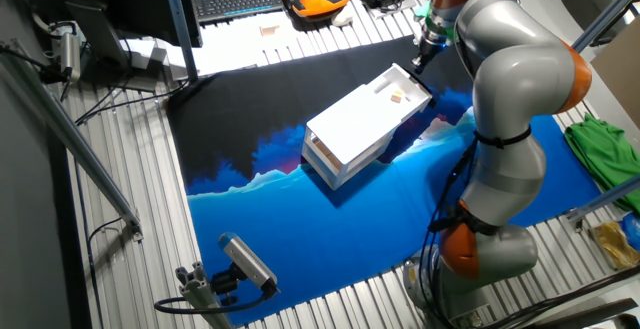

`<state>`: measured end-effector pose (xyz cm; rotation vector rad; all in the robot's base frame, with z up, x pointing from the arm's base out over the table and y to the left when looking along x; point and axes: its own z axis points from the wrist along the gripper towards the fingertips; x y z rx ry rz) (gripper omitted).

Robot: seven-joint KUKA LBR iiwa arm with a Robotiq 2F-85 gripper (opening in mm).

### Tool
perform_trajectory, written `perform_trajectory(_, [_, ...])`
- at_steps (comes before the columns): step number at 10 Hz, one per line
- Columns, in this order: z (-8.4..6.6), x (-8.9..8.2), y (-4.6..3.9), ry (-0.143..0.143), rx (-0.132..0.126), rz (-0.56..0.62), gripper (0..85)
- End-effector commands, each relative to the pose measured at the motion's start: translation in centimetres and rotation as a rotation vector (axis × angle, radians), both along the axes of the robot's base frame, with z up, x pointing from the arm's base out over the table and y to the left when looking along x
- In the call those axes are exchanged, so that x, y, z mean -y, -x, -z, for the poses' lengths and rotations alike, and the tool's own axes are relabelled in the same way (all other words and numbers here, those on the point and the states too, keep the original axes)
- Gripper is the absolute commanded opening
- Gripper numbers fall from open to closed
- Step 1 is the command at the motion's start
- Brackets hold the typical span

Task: Grasp the handle and close the drawer

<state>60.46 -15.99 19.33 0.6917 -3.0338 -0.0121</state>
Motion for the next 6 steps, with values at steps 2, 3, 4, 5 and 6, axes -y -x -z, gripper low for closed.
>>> perform_trajectory(2, [0.00, 0.00, 0.00, 0.005, 0.002, 0.000, 0.0])
perform_trajectory(3, [0.00, 0.00, 0.00, 0.010, 0.006, 0.000, 0.0])
perform_trajectory(4, [0.00, 0.00, 0.00, 0.015, 0.008, 0.000, 0.0])
perform_trajectory(5, [0.00, 0.00, 0.00, 0.016, 0.009, 0.000, 0.0])
perform_trajectory(6, [0.00, 0.00, 0.00, 0.013, 0.008, 0.000, 0.0])
